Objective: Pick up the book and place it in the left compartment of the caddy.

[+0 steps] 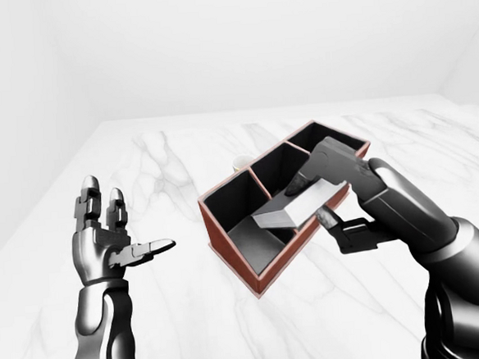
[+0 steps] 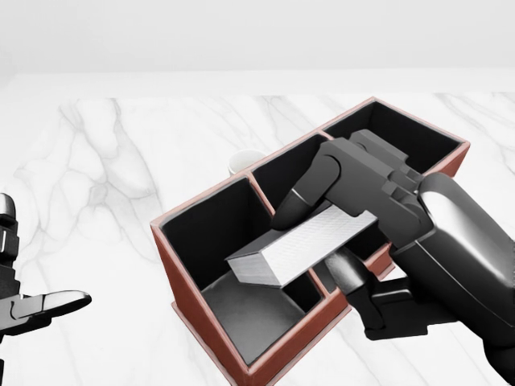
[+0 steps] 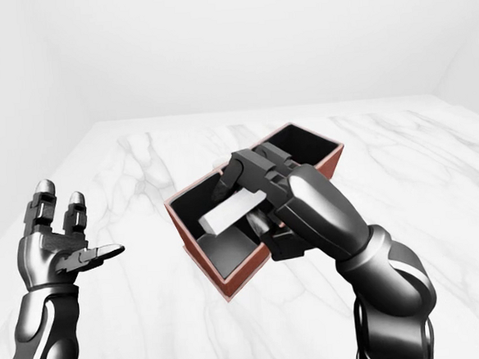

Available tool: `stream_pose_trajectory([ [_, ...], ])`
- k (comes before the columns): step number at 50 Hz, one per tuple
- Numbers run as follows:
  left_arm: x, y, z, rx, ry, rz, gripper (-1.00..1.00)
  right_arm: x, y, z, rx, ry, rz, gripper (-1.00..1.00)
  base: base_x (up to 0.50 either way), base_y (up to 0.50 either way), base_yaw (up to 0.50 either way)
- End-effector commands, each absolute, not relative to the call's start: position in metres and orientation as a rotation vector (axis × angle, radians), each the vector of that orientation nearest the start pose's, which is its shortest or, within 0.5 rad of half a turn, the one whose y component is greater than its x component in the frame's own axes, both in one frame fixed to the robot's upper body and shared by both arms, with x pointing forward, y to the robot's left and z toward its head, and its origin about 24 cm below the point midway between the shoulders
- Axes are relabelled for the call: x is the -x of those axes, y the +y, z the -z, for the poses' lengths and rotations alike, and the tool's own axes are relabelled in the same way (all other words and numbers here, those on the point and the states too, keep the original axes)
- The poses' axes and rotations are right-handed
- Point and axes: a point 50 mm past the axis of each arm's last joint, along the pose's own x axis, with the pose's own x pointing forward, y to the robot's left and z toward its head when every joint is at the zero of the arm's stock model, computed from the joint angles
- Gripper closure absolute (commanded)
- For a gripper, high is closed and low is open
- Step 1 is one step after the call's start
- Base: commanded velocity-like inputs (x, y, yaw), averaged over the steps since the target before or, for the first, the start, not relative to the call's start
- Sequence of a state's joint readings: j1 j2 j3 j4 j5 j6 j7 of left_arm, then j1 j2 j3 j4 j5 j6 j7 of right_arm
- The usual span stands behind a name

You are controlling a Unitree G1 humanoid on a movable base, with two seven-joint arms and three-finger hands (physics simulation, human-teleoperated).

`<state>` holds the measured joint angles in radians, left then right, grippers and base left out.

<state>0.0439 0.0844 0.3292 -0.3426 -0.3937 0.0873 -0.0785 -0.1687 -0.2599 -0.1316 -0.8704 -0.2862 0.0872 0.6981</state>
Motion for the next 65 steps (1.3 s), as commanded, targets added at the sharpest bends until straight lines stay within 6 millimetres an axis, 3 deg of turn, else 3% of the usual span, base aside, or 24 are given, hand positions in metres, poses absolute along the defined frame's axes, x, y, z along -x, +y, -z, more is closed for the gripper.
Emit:
stream_pose_trajectory([
  [1, -0.227, 0.232, -0.112, 0.237, -0.291, -0.164, -1.0, -0.197, -0.143, -0.231, 0.764, -0.713, -0.512, 1.0, 0.0, 0.0, 0.0],
  [50, -0.227, 0.233, -0.112, 0.24, -0.293, -0.165, -1.0, -0.218, -0.13, -0.214, 0.708, -0.628, -0.577, 1.0, 0.0, 0.0, 0.0],
  [65, -0.228, 0.232, -0.11, 0.24, -0.282, -0.163, -1.0, -0.235, -0.131, -0.199, 0.709, -0.532, -0.573, 1.0, 0.0, 0.0, 0.0],
])
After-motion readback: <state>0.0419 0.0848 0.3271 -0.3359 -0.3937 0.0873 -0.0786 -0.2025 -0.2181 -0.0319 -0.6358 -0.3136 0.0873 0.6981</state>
